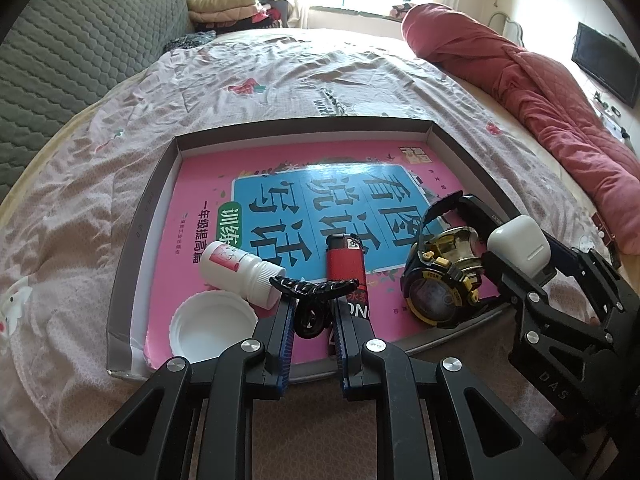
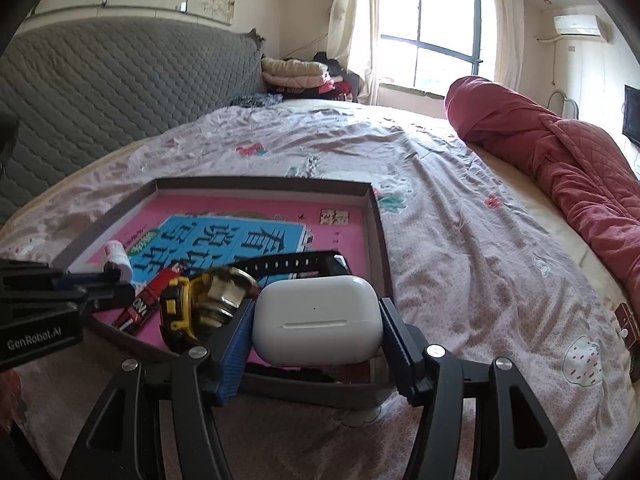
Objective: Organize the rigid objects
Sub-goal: 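Lower the black clip beside the lighter with the left gripper while the right gripper lowers the earbud case, then open the left gripper off the black clip while the right gripper releases the earbud case beside the watch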
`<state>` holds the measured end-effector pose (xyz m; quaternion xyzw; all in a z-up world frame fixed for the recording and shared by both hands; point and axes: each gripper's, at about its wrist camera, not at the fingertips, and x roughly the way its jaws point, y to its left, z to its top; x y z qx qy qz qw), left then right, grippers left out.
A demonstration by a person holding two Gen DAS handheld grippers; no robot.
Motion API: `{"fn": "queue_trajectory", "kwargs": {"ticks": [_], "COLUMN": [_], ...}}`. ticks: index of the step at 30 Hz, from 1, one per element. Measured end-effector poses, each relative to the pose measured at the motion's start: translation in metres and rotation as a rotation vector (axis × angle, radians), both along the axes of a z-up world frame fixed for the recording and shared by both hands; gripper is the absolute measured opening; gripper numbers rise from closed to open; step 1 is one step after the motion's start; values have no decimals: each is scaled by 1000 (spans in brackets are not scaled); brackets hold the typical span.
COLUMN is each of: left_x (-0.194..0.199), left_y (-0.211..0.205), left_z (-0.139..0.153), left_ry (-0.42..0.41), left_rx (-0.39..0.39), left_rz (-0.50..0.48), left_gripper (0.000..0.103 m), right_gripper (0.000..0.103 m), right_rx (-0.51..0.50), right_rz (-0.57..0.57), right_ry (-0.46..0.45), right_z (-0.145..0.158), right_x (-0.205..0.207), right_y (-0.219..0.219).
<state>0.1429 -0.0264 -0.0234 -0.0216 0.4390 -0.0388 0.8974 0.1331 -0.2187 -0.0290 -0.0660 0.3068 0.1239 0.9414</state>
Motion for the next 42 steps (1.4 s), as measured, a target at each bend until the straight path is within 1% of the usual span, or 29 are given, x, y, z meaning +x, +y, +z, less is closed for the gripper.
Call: {"fn": "queue_trajectory", "kwargs": {"ticks": [15, 26, 30, 32, 42], "left_x": [5, 8, 10, 11, 10], "left_y": [2, 7, 13, 14, 8], "left_z": [-1, -1, -2, -4, -7], "left_ry": [19, 40, 54, 66, 70], "left_rx": [-16, -37, -78, -77, -71], "left_rz": [1, 28, 44, 52, 36], "left_gripper": [18, 18, 18, 18, 19], "right_gripper": [60, 60, 60, 60, 60], "right_rx": [26, 25, 24, 25, 28], "right_rz": [8, 8, 7, 8, 12], "right_ry": [19, 21, 22, 20, 22], "right_z": [-3, -2, -3, -3, -2], "right_x": [1, 1, 0, 0, -1], "right_y": [0, 0, 0, 0, -1]}}
